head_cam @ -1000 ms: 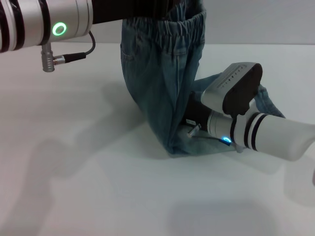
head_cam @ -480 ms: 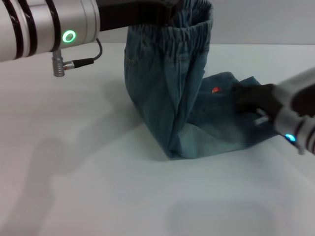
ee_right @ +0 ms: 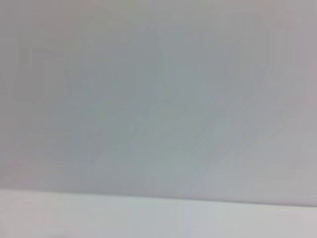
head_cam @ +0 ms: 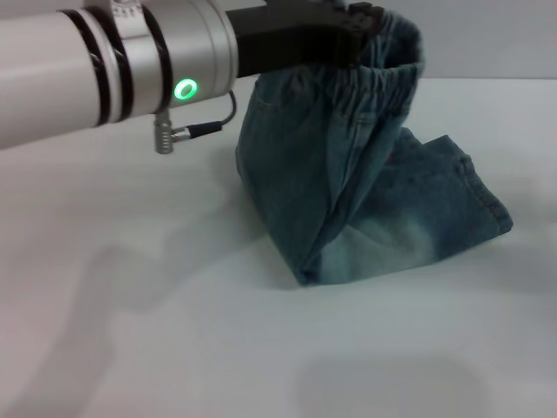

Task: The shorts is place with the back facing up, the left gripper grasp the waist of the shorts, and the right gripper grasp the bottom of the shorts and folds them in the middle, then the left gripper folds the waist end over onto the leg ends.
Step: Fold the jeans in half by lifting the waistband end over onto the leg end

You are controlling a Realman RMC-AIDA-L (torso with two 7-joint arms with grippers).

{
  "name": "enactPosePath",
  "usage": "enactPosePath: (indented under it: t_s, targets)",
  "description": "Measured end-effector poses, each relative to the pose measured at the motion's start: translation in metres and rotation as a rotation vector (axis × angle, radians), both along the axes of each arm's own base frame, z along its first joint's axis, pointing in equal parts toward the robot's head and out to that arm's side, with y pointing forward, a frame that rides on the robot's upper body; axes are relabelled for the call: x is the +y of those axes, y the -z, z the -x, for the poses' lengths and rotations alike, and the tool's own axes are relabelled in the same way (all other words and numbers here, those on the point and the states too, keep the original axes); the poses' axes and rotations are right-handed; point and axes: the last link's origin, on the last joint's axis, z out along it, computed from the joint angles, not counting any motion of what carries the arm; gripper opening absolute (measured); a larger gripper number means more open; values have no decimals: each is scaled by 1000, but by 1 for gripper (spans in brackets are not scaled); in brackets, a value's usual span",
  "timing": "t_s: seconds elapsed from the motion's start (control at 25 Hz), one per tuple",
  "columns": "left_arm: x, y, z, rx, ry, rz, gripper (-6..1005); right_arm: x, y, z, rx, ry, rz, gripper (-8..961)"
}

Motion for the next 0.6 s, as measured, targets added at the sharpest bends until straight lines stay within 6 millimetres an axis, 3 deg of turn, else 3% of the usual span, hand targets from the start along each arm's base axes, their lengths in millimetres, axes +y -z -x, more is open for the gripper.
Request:
enactPosePath:
  t_s: [0.2,0.6]
  targets:
    - [-1,21,-5,-30,6,9,59,-18,-23,-15,-32,42,-68,-2]
    - [-8,94,-1,-8,21,20,56,-26,-24,-21,-41,61,-69,-2]
